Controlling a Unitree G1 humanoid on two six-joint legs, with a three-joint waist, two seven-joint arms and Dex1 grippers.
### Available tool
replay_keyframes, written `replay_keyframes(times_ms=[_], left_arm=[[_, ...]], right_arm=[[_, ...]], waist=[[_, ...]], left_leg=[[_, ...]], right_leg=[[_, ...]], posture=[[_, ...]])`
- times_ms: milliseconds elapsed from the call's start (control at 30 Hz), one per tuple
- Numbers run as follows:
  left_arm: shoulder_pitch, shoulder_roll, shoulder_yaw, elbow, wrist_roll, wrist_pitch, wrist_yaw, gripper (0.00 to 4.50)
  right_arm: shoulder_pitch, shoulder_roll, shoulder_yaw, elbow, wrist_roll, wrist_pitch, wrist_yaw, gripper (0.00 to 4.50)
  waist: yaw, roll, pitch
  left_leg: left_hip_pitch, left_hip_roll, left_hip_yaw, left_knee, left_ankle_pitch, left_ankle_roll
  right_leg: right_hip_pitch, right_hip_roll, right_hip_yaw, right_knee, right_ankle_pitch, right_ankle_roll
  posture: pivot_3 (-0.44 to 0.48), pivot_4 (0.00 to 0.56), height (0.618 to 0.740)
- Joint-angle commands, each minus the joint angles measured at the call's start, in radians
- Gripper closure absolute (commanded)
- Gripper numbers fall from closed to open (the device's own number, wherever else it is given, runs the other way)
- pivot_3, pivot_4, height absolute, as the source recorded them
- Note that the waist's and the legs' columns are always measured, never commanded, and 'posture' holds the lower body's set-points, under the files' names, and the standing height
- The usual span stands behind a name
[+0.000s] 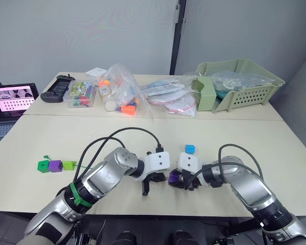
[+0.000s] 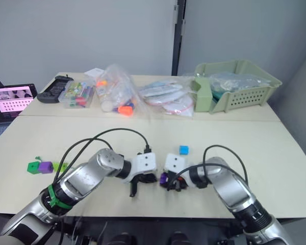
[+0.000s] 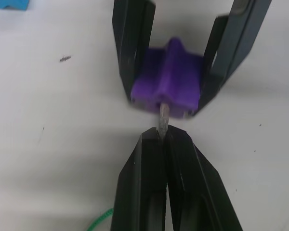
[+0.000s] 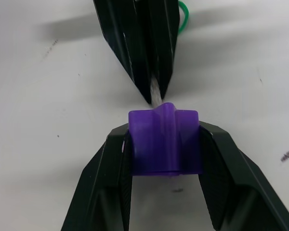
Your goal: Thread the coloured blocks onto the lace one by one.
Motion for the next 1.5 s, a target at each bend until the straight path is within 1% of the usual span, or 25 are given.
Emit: replay_keyframes(times_ms=[33,167,233,300,333,433,500,567,600,700,767,833,933,967,1000,1033,1067,1100,1200,1233,1267,1500], left_arm=[[-0.012,-0.053,0.020,-0.039,-0.031,-0.094,-0.009,4.50],[0.020,-0.108,0.056,-0.007,-0.080,-0.152,-0.010,4.50],[0.037,-0.112,0.065,0.010,-0.082,-0.171,-0.025,4.50],[0.049,-0.126,0.100,0.024,-0.092,-0.171,-0.019,4.50],[0.054,-0.106,0.115,0.023,-0.101,-0.172,-0.044,3.81],[0.064,-0.061,0.140,0.022,-0.108,-0.181,-0.094,2.85],[0.074,-0.004,0.168,0.028,-0.103,-0.207,-0.124,2.20],[0.086,0.042,0.188,0.023,-0.124,-0.212,-0.164,1.54],[0.092,0.061,0.195,0.020,-0.134,-0.216,-0.182,1.53],[0.110,0.106,0.219,0.040,-0.141,-0.245,-0.197,1.53],[0.119,0.124,0.218,0.078,-0.106,-0.302,-0.186,1.53],[0.119,0.130,0.211,0.106,-0.083,-0.338,-0.179,1.53],[0.128,0.107,0.215,0.144,-0.076,-0.382,-0.163,1.53],[0.133,0.103,0.209,0.157,-0.068,-0.399,-0.160,1.96],[0.139,0.102,0.203,0.162,-0.066,-0.408,-0.164,2.09],[0.145,0.103,0.198,0.167,-0.064,-0.417,-0.171,2.40],[0.150,0.101,0.196,0.174,-0.060,-0.429,-0.173,2.81],[0.153,0.099,0.195,0.184,-0.052,-0.444,-0.171,3.04],[0.165,0.102,0.181,0.215,-0.017,-0.503,-0.173,4.09],[0.168,0.099,0.181,0.219,-0.014,-0.511,-0.172,4.36],[0.169,0.093,0.185,0.218,-0.017,-0.511,-0.171,4.50],[0.181,0.052,0.198,0.175,-0.030,-0.494,-0.151,4.50]], right_arm=[[0.001,0.014,0.018,-0.025,0.027,0.004,-0.002,3.13],[-0.004,0.019,0.020,-0.025,0.027,0.008,-0.006,3.13],[-0.005,0.021,0.020,-0.023,0.027,0.008,-0.008,3.13],[-0.003,0.020,0.019,-0.023,0.026,0.008,-0.010,3.13],[-0.001,0.019,0.018,-0.023,0.025,0.008,-0.010,3.13],[0.003,0.016,0.016,-0.024,0.025,0.009,-0.012,3.13],[0.006,0.010,0.013,-0.017,0.021,0.008,-0.016,3.13],[0.006,0.006,0.011,-0.010,0.017,0.006,-0.019,3.13],[0.006,0.005,0.012,-0.007,0.017,0.005,-0.021,3.13],[0.005,-0.002,0.013,-0.002,0.020,0.001,-0.024,3.13],[0.004,-0.005,0.015,-0.001,0.022,0.000,-0.024,3.13],[0.005,-0.008,0.014,-0.002,0.024,-0.001,-0.023,3.13],[0.003,-0.011,0.015,-0.004,0.028,0.001,-0.025,3.13],[0.002,-0.011,0.015,-0.005,0.030,0.003,-0.026,3.13],[0.002,-0.011,0.015,-0.007,0.031,0.005,-0.027,3.13],[0.002,-0.012,0.014,-0.009,0.033,0.006,-0.027,3.13],[0.003,-0.013,0.014,-0.011,0.035,0.008,-0.028,3.13],[0.003,-0.014,0.014,-0.012,0.037,0.009,-0.028,3.13],[0.005,-0.016,0.013,-0.018,0.041,0.013,-0.030,3.13],[0.006,-0.016,0.013,-0.020,0.042,0.014,-0.030,3.13],[0.007,-0.018,0.013,-0.021,0.043,0.016,-0.030,3.13],[0.019,-0.023,0.013,-0.039,0.047,0.026,-0.036,3.13]], waist=[[0.001,0.000,0.000],[0.004,0.000,0.000],[0.004,0.000,0.000],[0.004,0.000,0.000],[0.004,0.000,0.000],[0.002,0.000,0.000],[0.002,0.000,0.000],[-0.005,0.000,0.000],[-0.007,0.000,0.000],[-0.005,0.000,0.000],[-0.002,0.000,0.000],[0.000,0.000,0.000],[0.000,0.000,0.000],[0.000,0.000,0.000],[0.000,0.000,0.000],[0.000,0.000,0.000],[-0.001,0.000,0.000],[0.000,0.000,0.000],[0.000,0.000,0.000],[0.001,0.000,0.000],[0.001,0.000,0.000],[0.001,0.000,0.000]], left_leg=[[0.000,0.000,0.000,0.000,0.000,0.000],[0.000,-0.001,0.000,0.000,0.000,0.000],[0.000,0.000,0.000,0.000,0.000,0.000],[0.000,0.000,0.000,0.000,0.000,0.000],[0.000,0.000,0.000,0.000,0.000,0.000],[0.000,0.000,0.000,0.000,0.000,0.000],[0.000,0.000,0.000,0.000,0.000,0.000],[0.000,0.000,0.000,0.000,0.000,0.000],[0.001,0.001,0.000,-0.001,0.000,0.000],[0.001,0.001,0.000,-0.002,0.000,0.000],[0.001,0.001,0.000,-0.002,0.000,0.000],[0.001,0.000,0.000,-0.001,0.000,0.000],[0.001,0.000,0.000,-0.001,0.000,0.000],[0.001,0.001,0.000,-0.001,0.000,0.000],[0.001,0.000,0.000,-0.001,0.000,0.000],[0.001,0.001,0.000,-0.001,0.000,0.000],[0.001,0.001,0.000,-0.001,0.000,0.000],[0.001,0.001,0.000,-0.001,0.000,0.000],[0.001,0.001,0.000,-0.001,0.000,0.000],[0.001,0.001,0.000,-0.001,0.000,0.000],[0.001,0.000,0.000,-0.001,0.000,0.000],[0.001,0.000,0.000,-0.001,0.000,0.000]], right_leg=[[0.000,0.000,0.000,0.000,0.000,0.000],[0.000,-0.001,0.000,0.000,0.000,0.000],[0.000,-0.001,0.000,0.000,0.000,0.000],[0.000,-0.001,0.000,0.000,0.000,0.000],[0.000,-0.001,0.000,0.000,0.000,0.000],[0.000,-0.001,0.000,0.000,0.000,0.000],[0.000,-0.001,0.000,0.000,0.000,0.000],[0.000,0.000,0.000,0.000,0.000,0.000],[0.000,0.000,0.000,0.000,0.000,0.000],[0.000,0.000,0.000,0.000,0.000,0.000],[0.000,0.000,0.000,-0.001,0.000,0.000],[0.001,0.000,0.000,-0.001,0.000,0.000],[0.000,0.000,0.000,-0.001,0.000,0.000],[0.000,0.000,0.000,-0.001,0.000,0.000],[0.000,0.000,0.000,-0.001,0.000,0.000],[0.000,0.000,0.000,-0.001,0.000,0.000],[0.000,0.000,0.000,-0.001,0.000,0.000],[0.000,0.000,0.000,0.000,0.000,0.000],[0.000,0.000,0.000,-0.001,0.000,0.000],[0.000,0.000,0.000,-0.001,0.000,0.000],[0.000,0.000,0.000,-0.001,0.000,0.000],[0.000,0.000,0.000,-0.001,0.000,0.000]], posture=[[0.000,0.150,0.740],[0.000,0.150,0.740],[0.000,0.150,0.740],[0.000,0.150,0.740],[0.000,0.150,0.740],[0.000,0.150,0.740],[0.000,0.150,0.740],[0.000,0.150,0.740],[0.000,0.150,0.740],[0.000,0.150,0.740],[0.000,0.150,0.740],[0.000,0.150,0.740],[0.000,0.150,0.740],[0.000,0.150,0.740],[0.000,0.150,0.740],[0.000,0.150,0.740],[0.000,0.150,0.740],[0.000,0.150,0.740],[0.000,0.150,0.740],[0.000,0.150,0.740],[0.000,0.150,0.740],[0.000,0.150,0.740]])
